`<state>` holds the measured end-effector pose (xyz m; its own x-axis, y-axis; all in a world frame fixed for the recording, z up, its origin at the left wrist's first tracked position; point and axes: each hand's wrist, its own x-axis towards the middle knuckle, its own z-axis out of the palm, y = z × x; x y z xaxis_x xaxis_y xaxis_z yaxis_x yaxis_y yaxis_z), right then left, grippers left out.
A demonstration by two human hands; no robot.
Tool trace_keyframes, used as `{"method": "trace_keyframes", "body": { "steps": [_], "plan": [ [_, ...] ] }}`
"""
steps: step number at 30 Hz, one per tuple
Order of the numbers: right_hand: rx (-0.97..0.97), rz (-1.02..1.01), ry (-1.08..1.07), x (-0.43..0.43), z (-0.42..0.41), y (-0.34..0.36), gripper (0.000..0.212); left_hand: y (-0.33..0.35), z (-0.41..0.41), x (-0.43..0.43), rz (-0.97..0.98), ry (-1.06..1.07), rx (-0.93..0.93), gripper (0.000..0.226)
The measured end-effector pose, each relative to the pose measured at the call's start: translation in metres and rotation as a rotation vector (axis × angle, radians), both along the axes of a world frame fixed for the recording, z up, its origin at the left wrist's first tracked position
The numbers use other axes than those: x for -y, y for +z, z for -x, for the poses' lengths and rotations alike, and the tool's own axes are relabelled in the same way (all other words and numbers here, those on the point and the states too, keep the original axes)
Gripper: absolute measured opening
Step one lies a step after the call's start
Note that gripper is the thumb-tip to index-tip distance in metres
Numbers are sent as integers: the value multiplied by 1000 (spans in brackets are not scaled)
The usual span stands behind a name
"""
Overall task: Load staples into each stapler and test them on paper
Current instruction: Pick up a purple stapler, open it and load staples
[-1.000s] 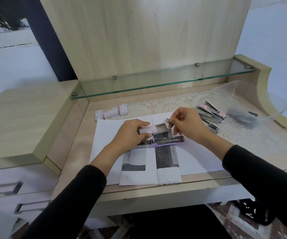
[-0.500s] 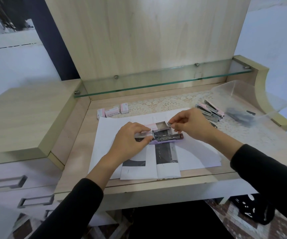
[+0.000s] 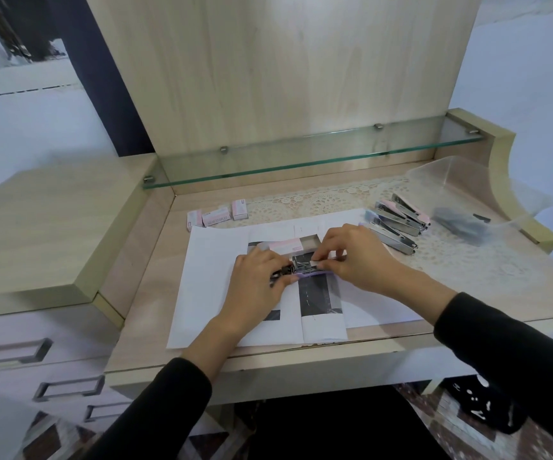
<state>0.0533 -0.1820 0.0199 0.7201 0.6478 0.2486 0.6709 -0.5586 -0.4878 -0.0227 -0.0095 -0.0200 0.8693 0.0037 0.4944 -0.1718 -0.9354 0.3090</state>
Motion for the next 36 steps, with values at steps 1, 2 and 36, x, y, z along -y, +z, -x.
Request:
{"method": "trace_keyframes", "body": {
  "steps": [1, 2, 36],
  "plan": [
    [12, 7, 4, -1, 1, 0, 12, -1, 1, 0, -8, -5, 4, 23],
    [23, 19, 9, -2, 1, 0, 13, -1, 2, 0, -15, -10, 8, 23],
    [129, -154, 78, 0, 1, -23, 7, -6, 1, 0, -63, -51, 110, 25]
  ]
}}
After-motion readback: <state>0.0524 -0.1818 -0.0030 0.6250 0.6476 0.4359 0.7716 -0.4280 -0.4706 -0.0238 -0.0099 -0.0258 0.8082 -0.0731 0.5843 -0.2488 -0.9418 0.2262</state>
